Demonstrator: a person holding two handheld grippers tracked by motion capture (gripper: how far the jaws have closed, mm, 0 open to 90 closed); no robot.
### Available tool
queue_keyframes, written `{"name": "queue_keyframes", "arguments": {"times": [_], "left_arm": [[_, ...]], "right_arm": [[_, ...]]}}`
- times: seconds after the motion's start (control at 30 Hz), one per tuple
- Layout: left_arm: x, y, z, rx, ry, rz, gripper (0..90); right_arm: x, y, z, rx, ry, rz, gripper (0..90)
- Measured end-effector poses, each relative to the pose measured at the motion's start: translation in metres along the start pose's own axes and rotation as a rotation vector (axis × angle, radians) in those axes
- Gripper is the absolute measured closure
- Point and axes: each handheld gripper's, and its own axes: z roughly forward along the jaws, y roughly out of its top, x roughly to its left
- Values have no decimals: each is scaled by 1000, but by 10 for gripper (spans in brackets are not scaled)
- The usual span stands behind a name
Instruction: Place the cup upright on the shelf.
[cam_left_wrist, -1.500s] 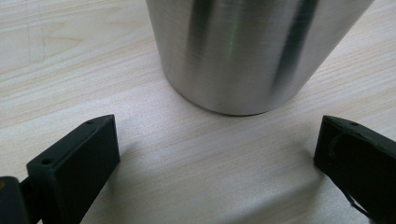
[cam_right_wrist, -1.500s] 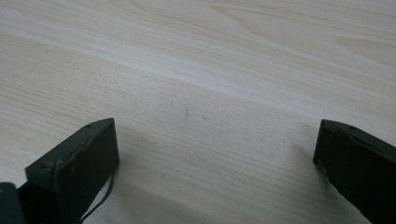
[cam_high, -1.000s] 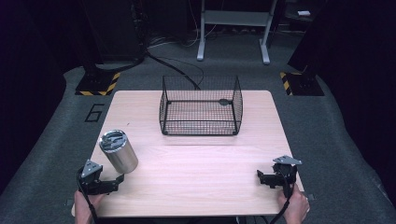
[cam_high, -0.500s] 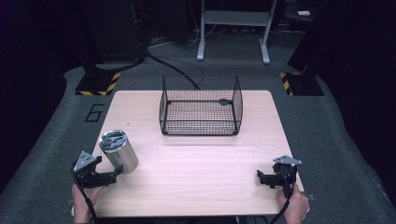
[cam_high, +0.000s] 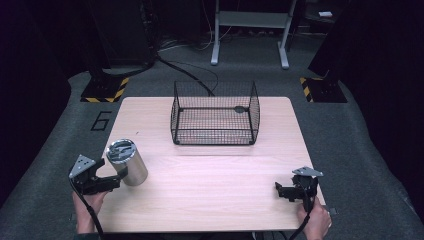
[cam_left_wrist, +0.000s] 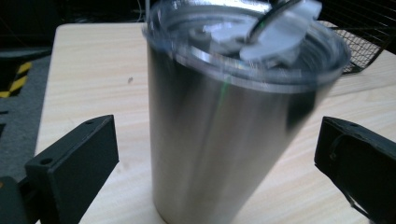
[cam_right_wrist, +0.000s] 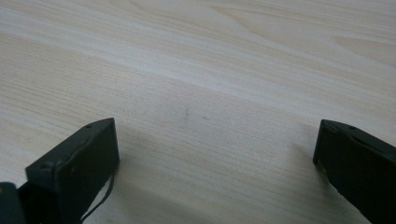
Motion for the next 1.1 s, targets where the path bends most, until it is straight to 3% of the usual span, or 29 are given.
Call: {"name": "queue_keyframes", "arguments": {"times": [0.03,0.37,1.1], "left_arm": [[0,2,2,6,-17,-1,0],[-7,4,18,-26,-30,-1,0],[-17,16,38,-43,68,25,8]], "right_arm": [[0,0,0,0,-1,1,0],[0,0,0,0,-1,1,0],[0,0,0,-1,0,-4,0]]}}
